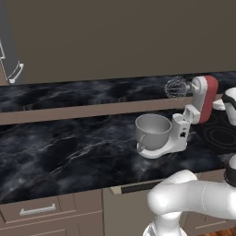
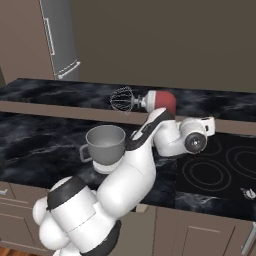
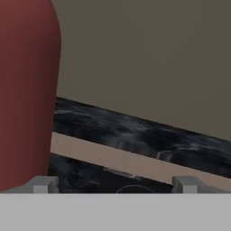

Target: Close the stand mixer head.

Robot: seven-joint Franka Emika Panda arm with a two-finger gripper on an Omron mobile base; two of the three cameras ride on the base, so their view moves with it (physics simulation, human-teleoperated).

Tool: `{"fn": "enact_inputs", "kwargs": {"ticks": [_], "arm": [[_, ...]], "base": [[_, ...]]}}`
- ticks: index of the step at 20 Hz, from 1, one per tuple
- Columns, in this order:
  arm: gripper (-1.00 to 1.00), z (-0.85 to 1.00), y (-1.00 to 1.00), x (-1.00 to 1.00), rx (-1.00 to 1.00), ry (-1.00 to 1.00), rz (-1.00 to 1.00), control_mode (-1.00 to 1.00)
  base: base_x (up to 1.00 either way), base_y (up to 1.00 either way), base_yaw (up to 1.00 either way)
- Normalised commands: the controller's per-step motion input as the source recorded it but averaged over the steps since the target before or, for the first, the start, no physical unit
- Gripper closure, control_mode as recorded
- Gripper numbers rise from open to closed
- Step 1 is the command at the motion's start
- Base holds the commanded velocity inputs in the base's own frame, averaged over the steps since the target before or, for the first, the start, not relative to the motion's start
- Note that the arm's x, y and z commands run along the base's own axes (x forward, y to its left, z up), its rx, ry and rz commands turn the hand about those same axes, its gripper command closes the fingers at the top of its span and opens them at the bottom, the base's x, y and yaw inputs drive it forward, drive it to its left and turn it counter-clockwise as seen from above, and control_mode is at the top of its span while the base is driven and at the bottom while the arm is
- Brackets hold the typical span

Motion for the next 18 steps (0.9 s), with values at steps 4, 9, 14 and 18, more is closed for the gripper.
{"fn": "enact_inputs", "kwargs": {"ticks": [4, 9, 14, 18], "arm": [[-1.0, 0.0, 1.0, 0.42, -0.07, 0.26, 0.39, -1.0], [-1.0, 0.0, 1.0, 0.35, -0.06, 0.24, 0.42, -1.0], [-1.0, 0.0, 1.0, 0.25, -0.01, 0.25, 0.48, -1.0], [-1.0, 0.0, 1.0, 0.25, 0.0, 0.2, 0.48, -1.0]], "base": [[0.0, 0.0, 0.0], [0.0, 0.0, 0.0], [0.0, 0.0, 0.0], [0.0, 0.0, 0.0]]}}
